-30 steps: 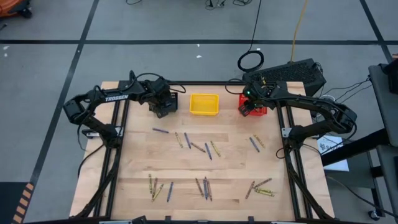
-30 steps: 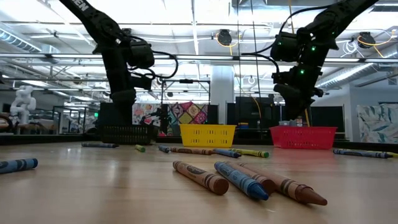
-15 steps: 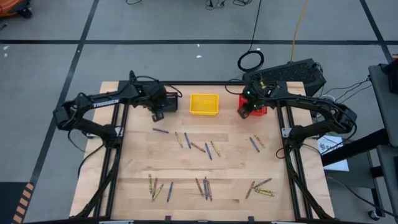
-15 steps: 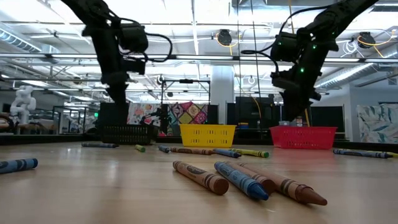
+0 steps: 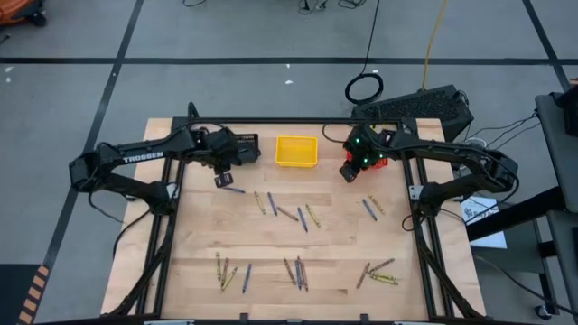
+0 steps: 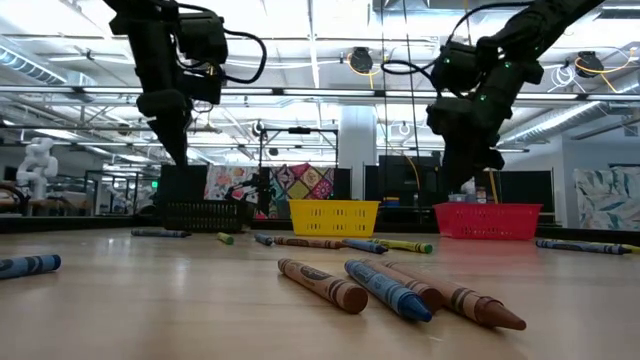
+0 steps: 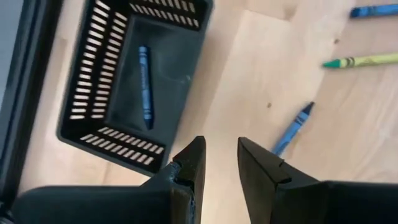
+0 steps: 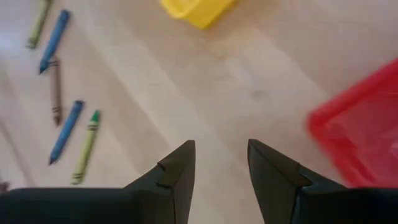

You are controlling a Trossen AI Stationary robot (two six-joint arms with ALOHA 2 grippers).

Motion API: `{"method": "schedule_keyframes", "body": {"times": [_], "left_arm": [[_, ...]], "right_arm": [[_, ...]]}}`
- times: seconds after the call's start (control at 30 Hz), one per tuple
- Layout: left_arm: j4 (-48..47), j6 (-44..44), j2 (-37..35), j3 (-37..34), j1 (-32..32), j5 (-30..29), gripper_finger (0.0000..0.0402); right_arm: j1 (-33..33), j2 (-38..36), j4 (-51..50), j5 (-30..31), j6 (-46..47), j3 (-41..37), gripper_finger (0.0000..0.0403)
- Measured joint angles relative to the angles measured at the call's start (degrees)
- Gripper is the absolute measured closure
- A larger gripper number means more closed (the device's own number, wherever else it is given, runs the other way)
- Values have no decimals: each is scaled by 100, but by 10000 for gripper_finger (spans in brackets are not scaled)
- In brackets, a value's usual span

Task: Sort crayons
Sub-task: Put the brown crayon into the yellow bin

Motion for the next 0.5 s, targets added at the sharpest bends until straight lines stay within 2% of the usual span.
{"method": "schedule_keyframes", "body": {"times": [0.33,0.5], "left_arm": [[-267,-139,0,0,-490,3,315],[-254,-141,0,0,-644,5,315]], "right_arm": [[1210,0,109,48,1159,0,268],[1693,0,467,361,1461,0,268]]}}
